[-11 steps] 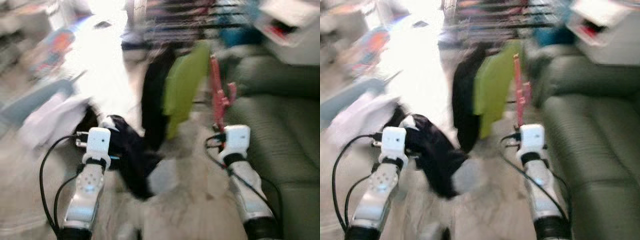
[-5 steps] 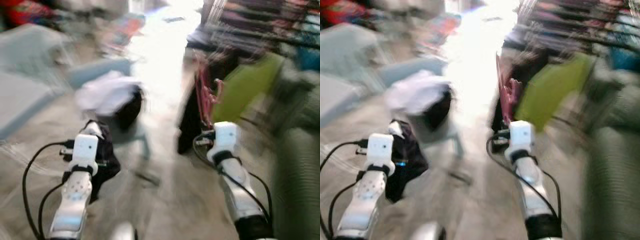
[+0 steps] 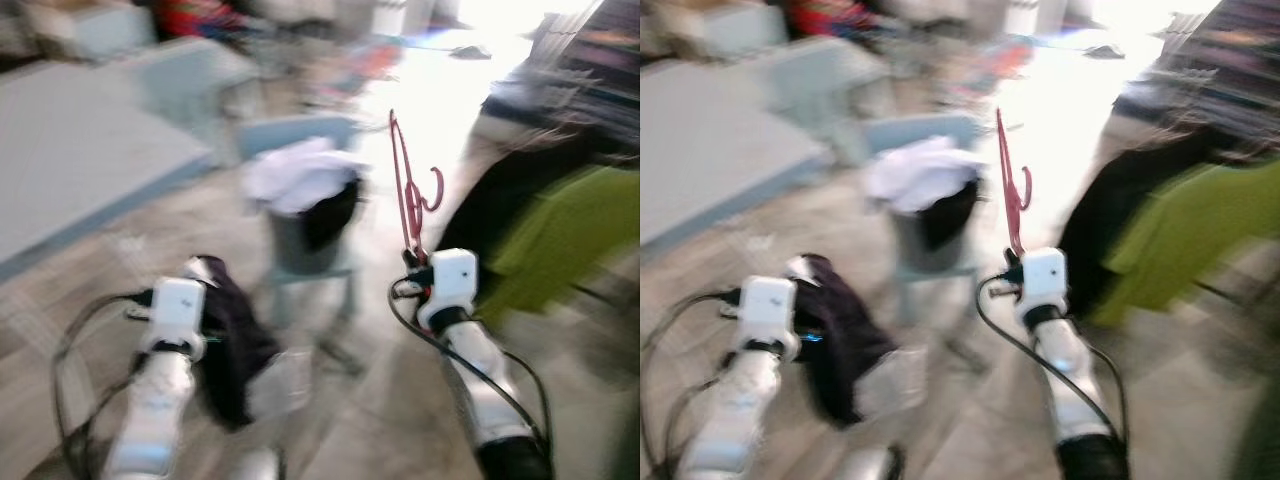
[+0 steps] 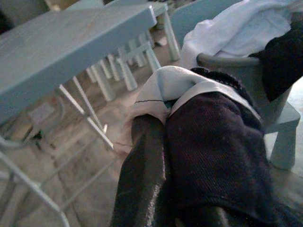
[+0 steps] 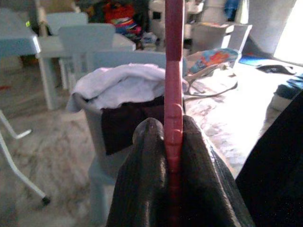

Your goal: Hang hanger

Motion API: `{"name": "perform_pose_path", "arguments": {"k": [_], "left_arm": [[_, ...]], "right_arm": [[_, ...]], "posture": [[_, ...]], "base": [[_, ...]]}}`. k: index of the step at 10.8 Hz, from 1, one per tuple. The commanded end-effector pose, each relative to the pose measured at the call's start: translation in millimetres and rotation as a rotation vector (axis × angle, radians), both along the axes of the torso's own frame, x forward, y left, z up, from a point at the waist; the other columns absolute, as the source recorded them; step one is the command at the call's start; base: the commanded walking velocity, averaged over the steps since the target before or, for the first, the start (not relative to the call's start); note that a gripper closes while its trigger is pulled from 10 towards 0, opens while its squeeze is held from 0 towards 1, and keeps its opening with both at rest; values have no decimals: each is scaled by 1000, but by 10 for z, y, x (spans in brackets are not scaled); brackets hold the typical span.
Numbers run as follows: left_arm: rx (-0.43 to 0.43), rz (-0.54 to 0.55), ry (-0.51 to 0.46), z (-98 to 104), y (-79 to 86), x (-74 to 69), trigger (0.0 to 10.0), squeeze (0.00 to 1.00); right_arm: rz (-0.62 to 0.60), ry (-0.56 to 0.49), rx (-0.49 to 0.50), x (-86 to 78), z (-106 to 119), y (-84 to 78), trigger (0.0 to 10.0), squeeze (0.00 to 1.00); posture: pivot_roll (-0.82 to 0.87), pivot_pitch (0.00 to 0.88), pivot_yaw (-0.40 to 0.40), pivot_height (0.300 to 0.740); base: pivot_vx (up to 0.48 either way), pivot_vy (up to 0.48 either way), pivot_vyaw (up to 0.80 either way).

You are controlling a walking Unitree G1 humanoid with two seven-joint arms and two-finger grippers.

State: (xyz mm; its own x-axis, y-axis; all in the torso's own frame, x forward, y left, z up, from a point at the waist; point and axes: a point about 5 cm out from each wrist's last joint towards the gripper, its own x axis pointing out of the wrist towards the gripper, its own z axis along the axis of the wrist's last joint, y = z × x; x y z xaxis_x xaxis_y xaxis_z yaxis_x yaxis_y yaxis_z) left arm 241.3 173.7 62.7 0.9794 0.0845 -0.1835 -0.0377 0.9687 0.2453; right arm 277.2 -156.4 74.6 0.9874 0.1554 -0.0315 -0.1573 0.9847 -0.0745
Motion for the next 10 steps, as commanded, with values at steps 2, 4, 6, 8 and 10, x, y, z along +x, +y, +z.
{"name": "perform_pose_path", "arguments": {"k": [2,4,6,8,10], "left_arm": [[21,17,-55,136,75,51,10000,0],[79,12,-110,235,62,125,10000,0],[70,28,-119,273,83,155,10000,0],[88,98,-128,258,93,127,10000,0],[78,54,-144,266,40,89,10000,0]], "right_arm": [[1,-41,8,69,100,10,10000,0],[24,-54,6,114,150,16,10000,0],[34,-54,-2,102,141,12,10000,0],[40,-51,-3,88,131,20,10000,0],[46,-35,1,63,98,16,10000,0]], "posture": [[21,0,5,740],[23,0,5,740],[22,0,10,740],[21,0,6,740],[26,0,3,740]], "base": [[0,0,800],[0,0,800],[0,0,800],[0,0,800],[0,0,800]]}}
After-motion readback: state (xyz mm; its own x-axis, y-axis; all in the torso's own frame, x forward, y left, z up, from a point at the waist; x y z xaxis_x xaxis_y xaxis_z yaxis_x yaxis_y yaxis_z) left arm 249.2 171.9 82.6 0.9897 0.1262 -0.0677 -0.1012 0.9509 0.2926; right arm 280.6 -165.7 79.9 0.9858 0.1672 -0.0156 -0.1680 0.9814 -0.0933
